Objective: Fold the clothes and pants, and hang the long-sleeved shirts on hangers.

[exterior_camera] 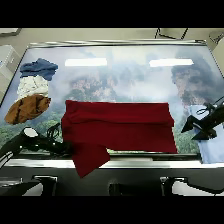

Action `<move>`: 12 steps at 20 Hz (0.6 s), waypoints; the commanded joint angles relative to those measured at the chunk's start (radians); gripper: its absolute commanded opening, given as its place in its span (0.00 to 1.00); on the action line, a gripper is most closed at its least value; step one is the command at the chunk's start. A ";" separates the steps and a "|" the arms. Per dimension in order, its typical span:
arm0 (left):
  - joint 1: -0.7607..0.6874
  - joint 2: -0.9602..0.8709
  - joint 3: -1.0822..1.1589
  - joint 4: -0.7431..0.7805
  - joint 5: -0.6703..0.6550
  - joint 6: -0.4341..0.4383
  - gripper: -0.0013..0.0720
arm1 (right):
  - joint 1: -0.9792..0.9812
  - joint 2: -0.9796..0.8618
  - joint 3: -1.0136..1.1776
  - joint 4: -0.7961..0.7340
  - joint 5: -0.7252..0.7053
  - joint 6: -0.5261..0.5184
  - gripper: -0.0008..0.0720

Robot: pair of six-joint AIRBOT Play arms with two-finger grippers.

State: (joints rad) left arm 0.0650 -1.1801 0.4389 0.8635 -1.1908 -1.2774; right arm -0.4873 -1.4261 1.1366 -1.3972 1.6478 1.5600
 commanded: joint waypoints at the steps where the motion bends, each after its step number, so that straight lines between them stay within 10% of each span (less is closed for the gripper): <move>1: -0.021 0.002 -0.006 -0.014 -0.012 0.004 0.05 | -0.001 0.007 -0.146 -0.002 -0.078 -0.035 0.88; 8: -0.019 0.004 -0.006 0.002 -0.035 0.014 0.05 | 0.000 0.002 -0.314 0.074 -0.212 -0.084 0.86; 12: -0.018 0.004 0.008 0.004 -0.034 0.014 0.05 | 0.000 0.002 -0.372 0.127 -0.264 -0.084 0.65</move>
State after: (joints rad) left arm 0.0460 -1.1767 0.4377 0.8658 -1.2243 -1.2640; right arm -0.4877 -1.4231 0.8085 -1.3190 1.4555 1.4868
